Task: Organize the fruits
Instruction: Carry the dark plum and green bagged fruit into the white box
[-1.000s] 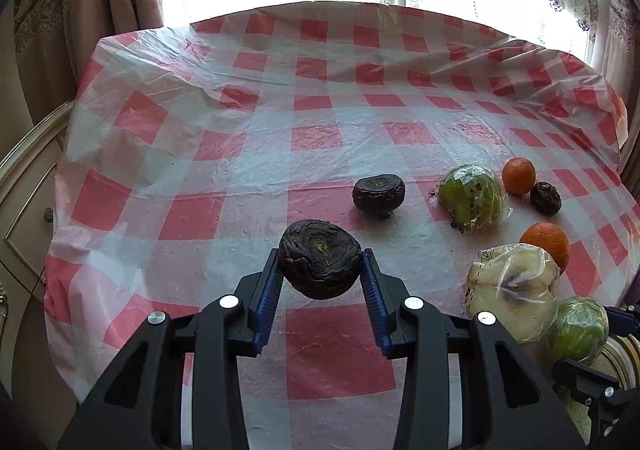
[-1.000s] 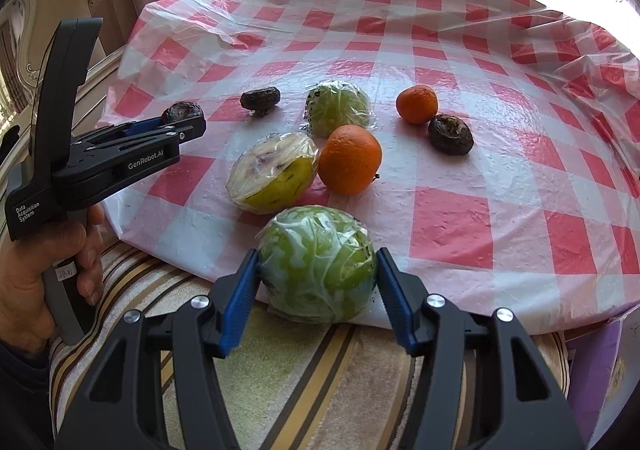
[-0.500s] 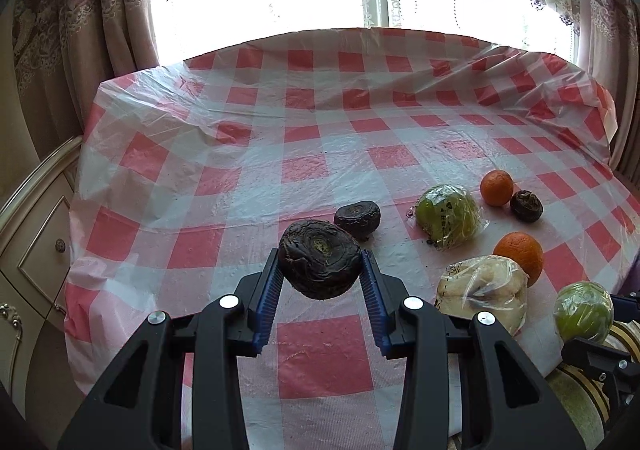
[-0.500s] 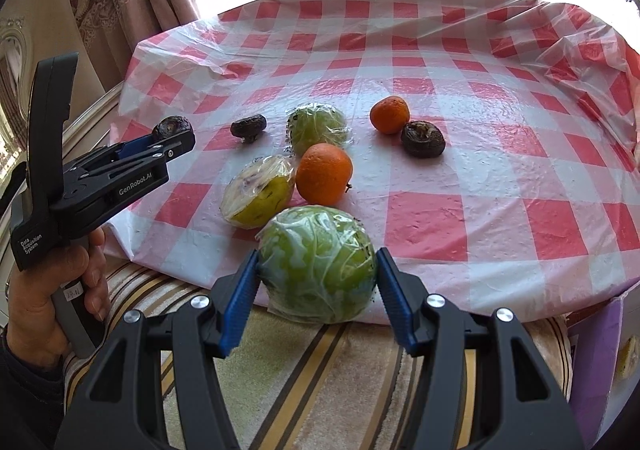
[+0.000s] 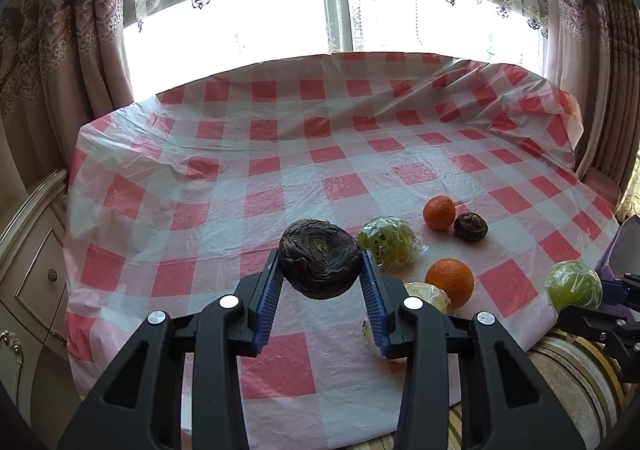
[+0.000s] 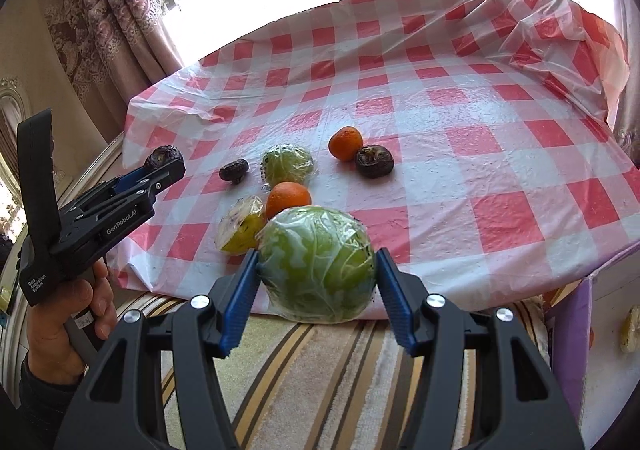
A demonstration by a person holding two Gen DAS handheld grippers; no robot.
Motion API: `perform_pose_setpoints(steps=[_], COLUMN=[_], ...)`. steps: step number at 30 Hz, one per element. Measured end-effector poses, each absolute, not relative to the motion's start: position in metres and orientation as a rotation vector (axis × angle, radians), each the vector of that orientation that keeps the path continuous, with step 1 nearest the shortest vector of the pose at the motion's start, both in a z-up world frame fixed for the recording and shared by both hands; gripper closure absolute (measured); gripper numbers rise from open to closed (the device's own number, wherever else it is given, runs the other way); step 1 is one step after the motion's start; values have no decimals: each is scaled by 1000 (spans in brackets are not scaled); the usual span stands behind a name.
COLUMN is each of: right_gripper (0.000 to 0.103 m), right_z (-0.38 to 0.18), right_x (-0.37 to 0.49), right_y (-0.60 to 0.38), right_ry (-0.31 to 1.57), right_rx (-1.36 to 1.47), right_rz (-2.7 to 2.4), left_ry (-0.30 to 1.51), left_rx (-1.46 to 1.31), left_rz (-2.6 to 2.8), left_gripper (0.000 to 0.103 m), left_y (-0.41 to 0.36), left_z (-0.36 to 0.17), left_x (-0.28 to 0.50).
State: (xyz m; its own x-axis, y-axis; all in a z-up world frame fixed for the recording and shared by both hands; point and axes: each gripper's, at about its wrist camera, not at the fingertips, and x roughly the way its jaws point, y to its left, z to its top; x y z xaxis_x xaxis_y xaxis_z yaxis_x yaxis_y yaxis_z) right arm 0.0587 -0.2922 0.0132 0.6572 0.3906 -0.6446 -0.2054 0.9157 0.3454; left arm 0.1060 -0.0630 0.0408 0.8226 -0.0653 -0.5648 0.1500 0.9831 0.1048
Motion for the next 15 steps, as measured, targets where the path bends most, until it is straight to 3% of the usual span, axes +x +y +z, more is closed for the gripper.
perform_pose_setpoints(steps=[15], right_gripper=[45], right_z=[22], right_x=[30], right_y=[-402], right_ry=[740], right_rx=[336], right_rz=[152], left_ry=[569], left_rx=[235], left_rz=[-303], left_gripper=[64], left_y=[-152], left_z=[55], left_x=[96])
